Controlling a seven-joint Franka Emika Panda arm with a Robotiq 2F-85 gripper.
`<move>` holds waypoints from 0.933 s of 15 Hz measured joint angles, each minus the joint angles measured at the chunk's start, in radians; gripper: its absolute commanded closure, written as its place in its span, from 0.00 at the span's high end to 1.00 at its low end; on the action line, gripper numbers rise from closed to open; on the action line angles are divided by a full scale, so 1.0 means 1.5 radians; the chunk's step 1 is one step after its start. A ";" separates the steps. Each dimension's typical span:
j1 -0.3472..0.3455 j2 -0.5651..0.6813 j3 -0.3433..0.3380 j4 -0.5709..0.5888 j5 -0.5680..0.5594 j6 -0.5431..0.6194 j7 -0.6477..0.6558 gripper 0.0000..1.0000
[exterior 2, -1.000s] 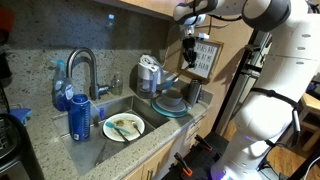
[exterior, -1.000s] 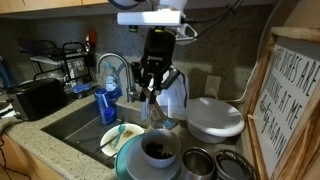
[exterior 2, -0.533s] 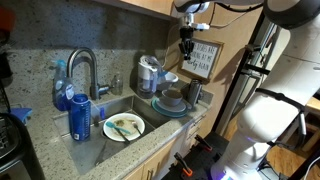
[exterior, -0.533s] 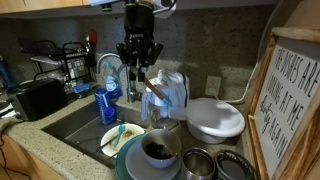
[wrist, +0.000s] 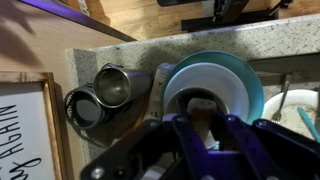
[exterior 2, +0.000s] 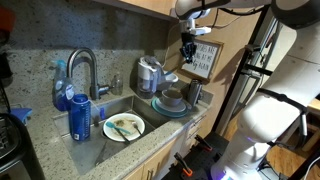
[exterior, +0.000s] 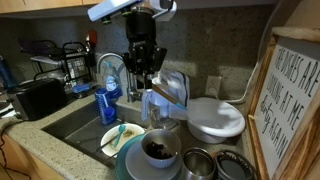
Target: Use the spatula to mix in the white ceramic bowl
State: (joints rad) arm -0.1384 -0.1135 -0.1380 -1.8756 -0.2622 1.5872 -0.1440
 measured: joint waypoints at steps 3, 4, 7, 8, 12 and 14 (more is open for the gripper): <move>-0.006 0.003 -0.013 -0.036 -0.020 0.072 0.019 0.08; -0.010 0.006 -0.017 -0.045 -0.027 0.097 0.023 0.08; -0.021 0.024 -0.029 -0.060 -0.044 0.158 0.033 0.08; -0.025 0.032 -0.031 -0.061 -0.045 0.173 0.034 0.08; -0.032 0.071 -0.038 -0.061 -0.045 0.220 0.034 0.08; -0.033 0.092 -0.039 -0.059 -0.045 0.239 0.034 0.08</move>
State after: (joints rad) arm -0.1884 0.0240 -0.1962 -1.9635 -0.3295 1.9455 -0.0924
